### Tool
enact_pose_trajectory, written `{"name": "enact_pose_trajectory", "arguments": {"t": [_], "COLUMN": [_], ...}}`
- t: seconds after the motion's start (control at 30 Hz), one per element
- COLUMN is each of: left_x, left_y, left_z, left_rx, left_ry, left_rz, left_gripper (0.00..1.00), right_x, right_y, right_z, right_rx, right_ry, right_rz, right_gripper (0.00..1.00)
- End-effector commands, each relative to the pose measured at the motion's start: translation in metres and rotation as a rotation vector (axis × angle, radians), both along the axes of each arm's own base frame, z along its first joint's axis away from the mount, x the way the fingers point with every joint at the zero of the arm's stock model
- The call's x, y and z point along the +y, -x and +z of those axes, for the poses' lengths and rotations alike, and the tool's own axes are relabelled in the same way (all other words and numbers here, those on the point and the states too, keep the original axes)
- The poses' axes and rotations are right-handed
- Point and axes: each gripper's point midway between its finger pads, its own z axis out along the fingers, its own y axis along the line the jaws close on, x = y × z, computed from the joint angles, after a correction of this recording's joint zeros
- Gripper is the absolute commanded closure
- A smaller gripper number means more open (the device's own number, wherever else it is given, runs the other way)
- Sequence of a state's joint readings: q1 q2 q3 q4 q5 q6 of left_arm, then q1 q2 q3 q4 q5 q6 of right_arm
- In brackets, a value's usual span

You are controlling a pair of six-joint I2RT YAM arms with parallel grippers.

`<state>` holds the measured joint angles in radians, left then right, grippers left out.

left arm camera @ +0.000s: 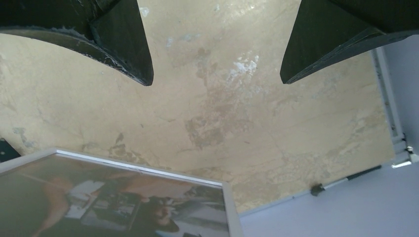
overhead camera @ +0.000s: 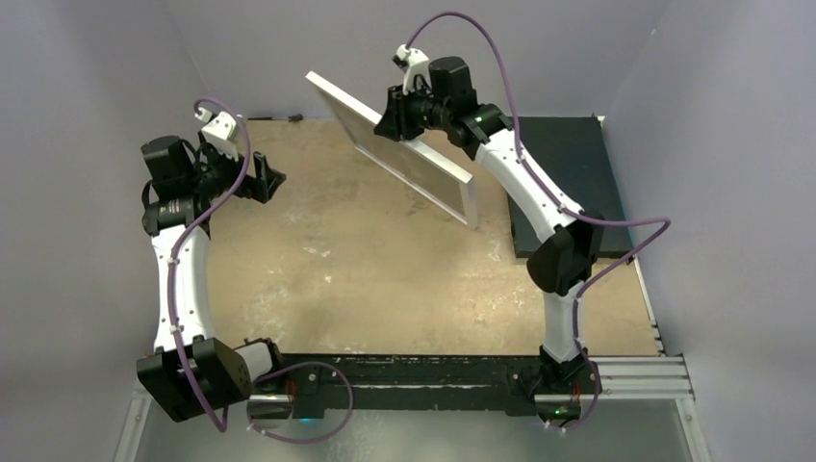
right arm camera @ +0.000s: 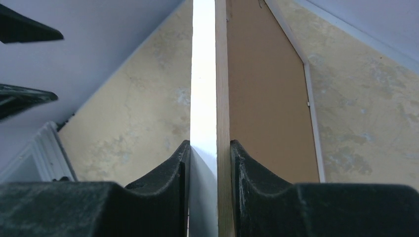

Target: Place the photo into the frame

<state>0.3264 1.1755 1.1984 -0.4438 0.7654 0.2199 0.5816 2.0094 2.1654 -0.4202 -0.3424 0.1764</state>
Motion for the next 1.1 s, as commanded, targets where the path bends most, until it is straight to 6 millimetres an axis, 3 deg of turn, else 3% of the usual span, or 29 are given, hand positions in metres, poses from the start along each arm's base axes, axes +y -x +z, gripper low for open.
{"name": "enact_pose_trajectory", "arguments": {"t": [0.0,0.23,0.33,0.67,0.8,0.9,1.07], "left_x": [-0.012,-0.030,-0.035,-0.042,-0.039,-0.030,-0.022], "left_y": [0.014,0.028,0.033,0.043,0.041,0.038,0.032], "left_z": [-0.007,-0.014,-0.015,-0.030,-0.041,-0.067,-0.136], "left_rx": [0.037,0.099,0.109,0.165,0.176,0.202,0.288], "left_ry": [0.056,0.134,0.154,0.159,0.131,0.071,-0.030], "left_rz": [-0.044,-0.128,-0.152,-0.222,-0.228,-0.219,-0.232], "left_gripper": [0.00,0.00,0.00,0.02,0.07,0.11,0.18], "right_x": [0.009,0.011,0.008,-0.053,-0.075,-0.086,-0.104], "right_y": [0.017,0.030,0.042,-0.009,-0.029,-0.035,-0.032], "right_z": [0.040,0.075,0.078,0.024,0.014,0.003,-0.014], "right_rx": [0.104,0.143,0.176,0.259,0.283,0.296,0.305], "right_ry": [-0.189,-0.301,-0.326,-0.339,-0.339,-0.333,-0.342], "right_rz": [0.052,0.057,0.073,-0.073,-0.107,-0.128,-0.166], "right_gripper": [0.78,0.78,0.78,0.78,0.77,0.77,0.77]}}
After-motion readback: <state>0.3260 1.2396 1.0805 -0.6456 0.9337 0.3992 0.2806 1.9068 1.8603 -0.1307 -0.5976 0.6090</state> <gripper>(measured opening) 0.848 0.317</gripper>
